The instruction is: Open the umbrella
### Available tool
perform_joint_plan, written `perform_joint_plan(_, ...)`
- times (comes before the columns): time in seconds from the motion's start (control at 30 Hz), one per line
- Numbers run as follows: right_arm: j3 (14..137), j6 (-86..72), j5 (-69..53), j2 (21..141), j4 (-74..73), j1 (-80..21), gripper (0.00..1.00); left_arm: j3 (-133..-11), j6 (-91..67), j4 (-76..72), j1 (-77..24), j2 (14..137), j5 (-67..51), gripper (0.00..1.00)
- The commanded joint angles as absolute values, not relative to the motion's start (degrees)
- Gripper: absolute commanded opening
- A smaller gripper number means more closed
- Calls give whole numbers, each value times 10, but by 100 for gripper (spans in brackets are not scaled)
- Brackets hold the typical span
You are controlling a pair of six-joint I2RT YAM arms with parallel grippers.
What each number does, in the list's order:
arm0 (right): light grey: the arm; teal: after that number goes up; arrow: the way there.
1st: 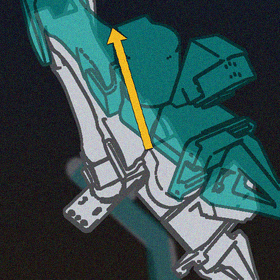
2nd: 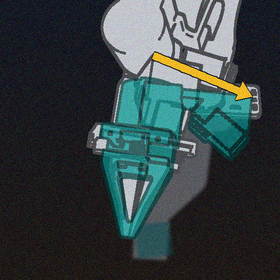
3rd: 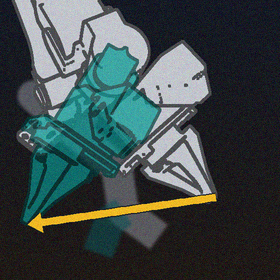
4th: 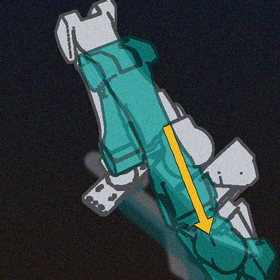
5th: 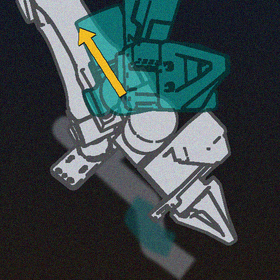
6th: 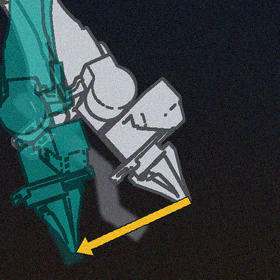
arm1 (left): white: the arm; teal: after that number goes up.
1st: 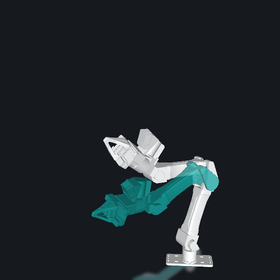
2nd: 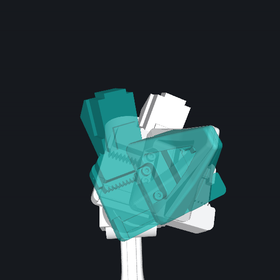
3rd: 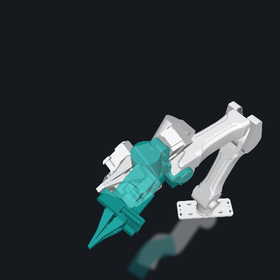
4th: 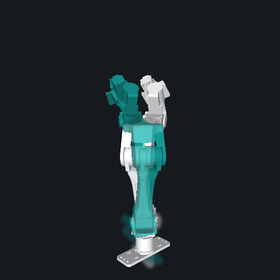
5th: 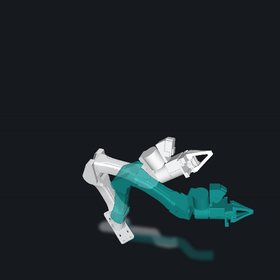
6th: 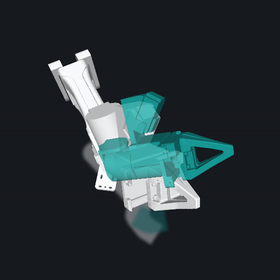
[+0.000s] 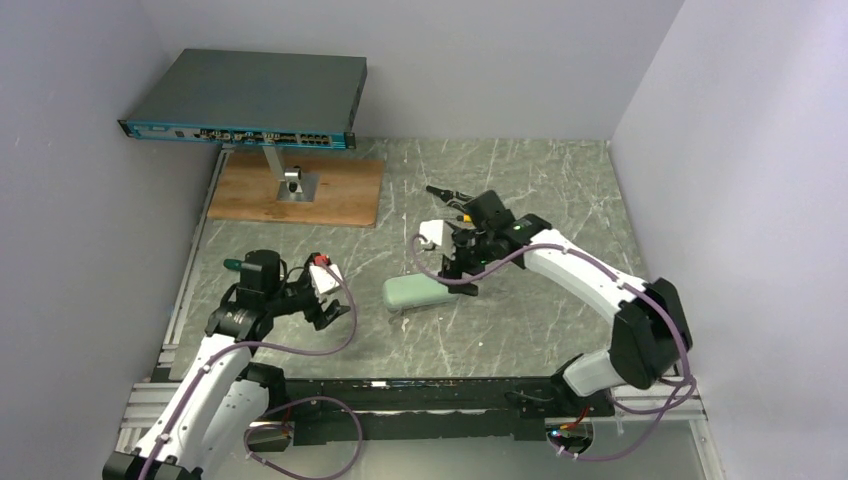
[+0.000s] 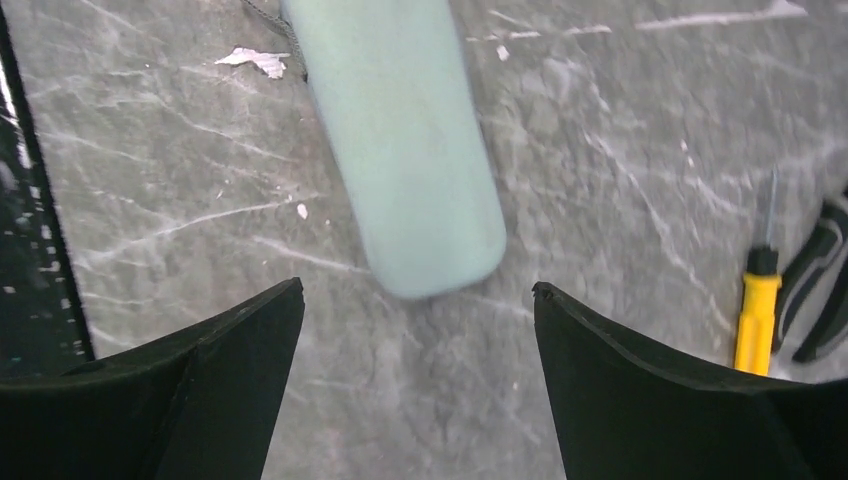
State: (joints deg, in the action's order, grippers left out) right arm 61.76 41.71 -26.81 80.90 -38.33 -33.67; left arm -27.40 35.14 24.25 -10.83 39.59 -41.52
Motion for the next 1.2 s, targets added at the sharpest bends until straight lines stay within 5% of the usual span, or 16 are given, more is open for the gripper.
perform_joint_plan(0.0,629,494,-252,857,-325,-378,89,-266,412,217,-123,384,-420,78)
perform_joint_plan(0.23,650,508,-236,938,-290,-418,93,-256,438,232,-134,377,-378,73)
perform_joint_plan(0.43,627,491,-196,973,-276,-409,81,-252,443,194,-164,417,-366,63)
perform_joint_plan(0.57,560,458,-151,951,-247,-405,63,-250,420,142,-198,452,-362,60)
perform_joint_plan(1.17,456,341,-167,880,-303,-292,55,-254,101,-222,-408,626,-202,39)
